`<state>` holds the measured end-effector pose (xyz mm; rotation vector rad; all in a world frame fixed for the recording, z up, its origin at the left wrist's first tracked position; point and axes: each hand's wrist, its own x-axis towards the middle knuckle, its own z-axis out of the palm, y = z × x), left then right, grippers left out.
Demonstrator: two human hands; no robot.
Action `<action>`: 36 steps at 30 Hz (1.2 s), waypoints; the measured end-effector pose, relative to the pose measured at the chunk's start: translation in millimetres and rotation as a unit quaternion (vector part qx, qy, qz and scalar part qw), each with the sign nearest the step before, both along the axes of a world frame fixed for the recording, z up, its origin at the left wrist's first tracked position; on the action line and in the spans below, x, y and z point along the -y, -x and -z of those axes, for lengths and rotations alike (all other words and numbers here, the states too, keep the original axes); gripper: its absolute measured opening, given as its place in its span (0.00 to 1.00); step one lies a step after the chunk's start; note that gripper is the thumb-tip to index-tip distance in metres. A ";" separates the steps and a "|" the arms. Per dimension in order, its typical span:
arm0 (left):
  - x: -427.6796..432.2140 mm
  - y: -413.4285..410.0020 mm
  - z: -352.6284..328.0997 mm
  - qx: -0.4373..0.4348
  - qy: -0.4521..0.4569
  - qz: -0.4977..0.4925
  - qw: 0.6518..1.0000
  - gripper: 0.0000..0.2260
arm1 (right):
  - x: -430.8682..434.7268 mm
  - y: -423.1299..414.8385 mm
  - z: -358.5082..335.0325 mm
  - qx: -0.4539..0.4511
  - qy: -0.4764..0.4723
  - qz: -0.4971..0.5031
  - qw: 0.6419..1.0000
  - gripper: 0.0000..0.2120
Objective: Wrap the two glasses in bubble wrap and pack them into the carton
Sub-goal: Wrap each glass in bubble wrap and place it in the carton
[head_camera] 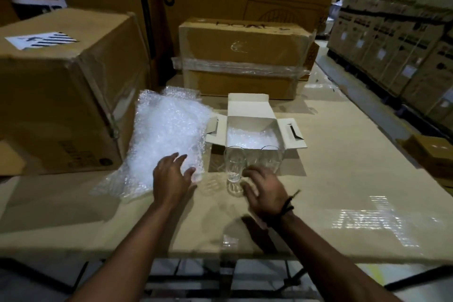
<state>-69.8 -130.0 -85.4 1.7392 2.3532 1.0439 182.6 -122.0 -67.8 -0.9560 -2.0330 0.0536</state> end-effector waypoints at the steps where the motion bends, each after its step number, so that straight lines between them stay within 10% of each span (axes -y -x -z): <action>1: -3.7 12.1 3.1 -0.033 0.049 -0.016 0.998 0.21 | 2.8 15.4 6.3 0.027 0.024 -0.049 0.998 0.13; 7: -11.2 38.1 -5.7 -0.019 0.094 -0.010 0.995 0.06 | -5.9 90.7 39.7 0.133 0.290 -0.041 0.947 0.25; 20: -7.0 47.4 -26.5 0.137 -0.021 -0.022 0.990 0.04 | -8.9 95.7 56.1 0.213 0.256 -0.012 0.943 0.28; 27: 25.8 23.5 -27.2 0.098 -0.103 0.041 0.989 0.03 | -8.5 94.8 39.1 0.122 0.315 -0.033 0.941 0.25; 32: 58.9 2.0 -7.7 0.105 -0.068 0.111 0.986 0.04 | -10.9 98.4 9.6 -0.284 0.509 -0.032 0.812 0.29; 36: 66.3 -1.7 -12.8 0.142 -0.011 0.156 0.977 0.07 | -10.8 100.6 -16.5 -0.202 0.528 -0.017 0.825 0.10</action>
